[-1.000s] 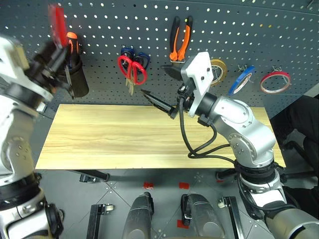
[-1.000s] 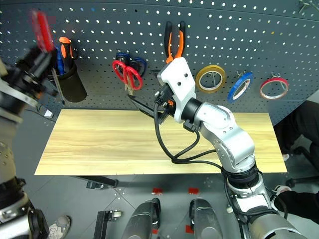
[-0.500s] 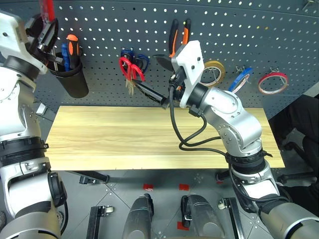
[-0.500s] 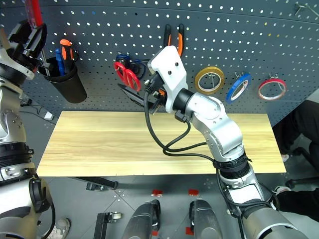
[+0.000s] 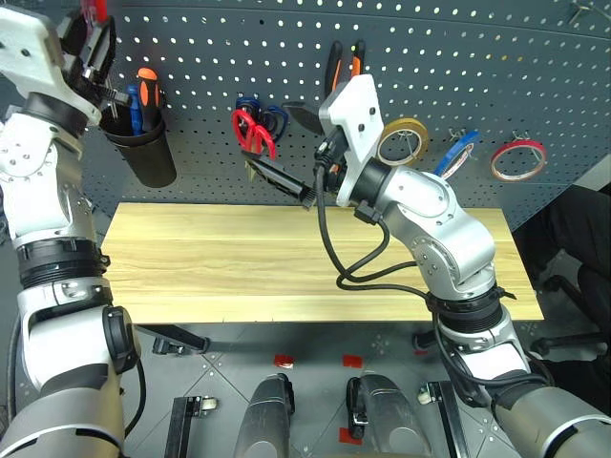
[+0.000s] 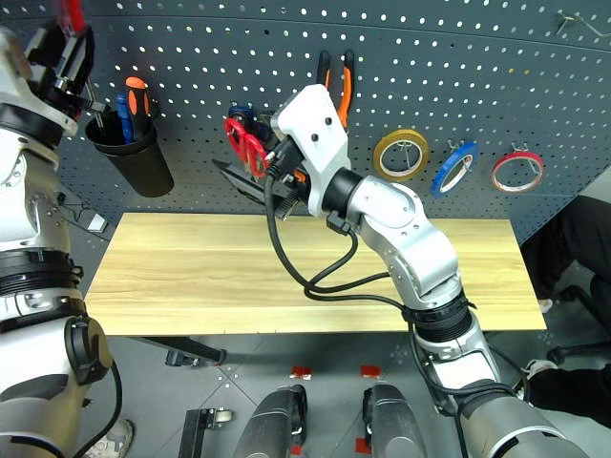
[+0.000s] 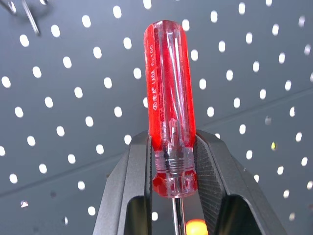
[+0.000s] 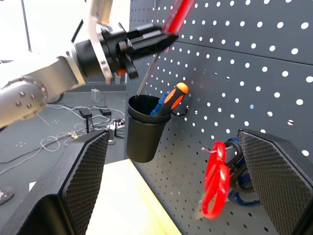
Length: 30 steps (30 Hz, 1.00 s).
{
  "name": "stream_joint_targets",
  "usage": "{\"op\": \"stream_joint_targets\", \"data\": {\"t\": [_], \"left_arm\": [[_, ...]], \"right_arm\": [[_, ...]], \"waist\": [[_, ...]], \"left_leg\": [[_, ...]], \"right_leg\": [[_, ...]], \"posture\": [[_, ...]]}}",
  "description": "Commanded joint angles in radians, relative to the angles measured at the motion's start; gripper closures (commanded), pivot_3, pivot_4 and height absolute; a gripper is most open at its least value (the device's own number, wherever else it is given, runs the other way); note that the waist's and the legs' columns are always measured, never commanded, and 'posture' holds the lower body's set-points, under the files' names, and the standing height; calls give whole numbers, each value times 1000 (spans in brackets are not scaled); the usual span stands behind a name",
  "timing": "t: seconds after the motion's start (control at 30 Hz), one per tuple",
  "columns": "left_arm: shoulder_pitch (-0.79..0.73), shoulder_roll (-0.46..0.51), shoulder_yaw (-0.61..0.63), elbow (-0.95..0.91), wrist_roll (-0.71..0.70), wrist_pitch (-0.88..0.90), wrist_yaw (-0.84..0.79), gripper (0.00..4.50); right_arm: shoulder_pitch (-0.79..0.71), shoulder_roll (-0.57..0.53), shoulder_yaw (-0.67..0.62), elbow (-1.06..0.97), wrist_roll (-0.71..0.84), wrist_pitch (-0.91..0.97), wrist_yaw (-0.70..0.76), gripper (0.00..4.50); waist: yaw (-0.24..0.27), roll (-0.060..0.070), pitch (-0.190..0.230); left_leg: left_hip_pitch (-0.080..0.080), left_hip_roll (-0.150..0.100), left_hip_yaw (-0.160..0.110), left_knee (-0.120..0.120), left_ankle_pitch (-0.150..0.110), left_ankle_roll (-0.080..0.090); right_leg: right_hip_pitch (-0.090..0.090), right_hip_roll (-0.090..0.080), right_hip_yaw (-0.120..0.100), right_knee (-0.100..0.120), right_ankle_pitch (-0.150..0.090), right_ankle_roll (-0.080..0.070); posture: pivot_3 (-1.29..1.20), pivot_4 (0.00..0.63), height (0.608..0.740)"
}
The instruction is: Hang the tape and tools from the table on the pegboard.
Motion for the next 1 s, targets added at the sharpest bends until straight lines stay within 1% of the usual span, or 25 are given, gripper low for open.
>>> {"op": "stream_joint_targets", "data": {"t": [0.03,0.13,0.27,0.33,0.37,0.5,0.53,0.6,0.67,0.77,0.87,0.93,1.0], "left_arm": [[34,-5,12,40,30,-71,51,3642],[51,-24,-3,104,57,-117,80,3642],[42,-43,-2,150,57,-149,96,3642],[46,-54,13,145,34,-153,97,2932],[54,-58,24,130,14,-148,90,2740],[100,-64,46,52,-31,-135,81,1479],[117,-66,51,23,-39,-129,86,1242],[150,-73,63,-30,-57,-108,99,579],[218,-81,70,-128,-68,-71,110,34],[351,-85,31,-366,-62,18,109,34],[435,-89,-20,-545,-73,129,89,34],[499,-89,-40,-612,-72,200,78,34],[579,-99,-35,-650,-91,297,82,34]], "right_arm": [[-14,10,-8,-47,17,-8,5,0],[-13,19,-5,-51,20,-6,6,0],[-12,24,-3,-54,23,-5,10,0],[-11,25,-2,-57,24,-3,11,0],[-11,25,-2,-58,23,-2,12,0],[-9,27,-3,-61,23,-2,13,0],[-8,27,-3,-63,23,-1,13,0],[-5,27,-2,-64,22,-2,14,0],[-2,26,-2,-66,18,-4,14,0],[10,23,-8,-71,14,-8,9,0],[36,13,-14,-83,18,-9,13,0],[62,-2,-17,-96,18,-9,17,0],[106,-21,-25,-114,16,-3,17,0]], "waist": [[0,0,0],[0,0,-1],[0,-2,-2],[0,-2,-2],[0,-2,-2],[0,-2,-2],[0,-2,-2],[-1,-2,-3],[-1,-2,-4],[-4,-2,-6],[2,-3,-7],[7,-2,-10],[6,-2,-17]], "left_leg": [[0,0,0,0,0,0],[0,0,0,0,0,0],[0,0,0,0,0,0],[-1,0,0,0,0,0],[-1,0,0,0,0,0],[0,0,0,0,0,0],[0,0,0,0,0,0],[0,0,0,0,0,0],[0,0,0,0,0,0],[0,0,0,0,0,0],[0,1,0,0,0,0],[0,0,-1,0,0,0],[0,0,0,0,0,0]], "right_leg": [[0,0,0,0,0,0],[0,0,1,0,0,0],[0,0,0,0,0,0],[0,0,0,-1,0,0],[0,0,0,-1,0,0],[0,0,0,-1,0,0],[0,0,0,-1,0,0],[0,0,0,-1,0,0],[0,0,0,0,0,0],[0,-1,1,-1,0,0],[0,0,1,-1,0,0],[1,0,1,-1,0,0],[1,-1,2,-1,0,0]], "posture": [[-136,174,740],[-137,174,740],[-137,174,740],[-140,175,740],[-140,175,740],[-142,175,740],[-142,175,740],[-145,174,740],[-145,174,740],[-139,176,740],[-123,173,740],[-115,171,740],[-111,171,740]]}}
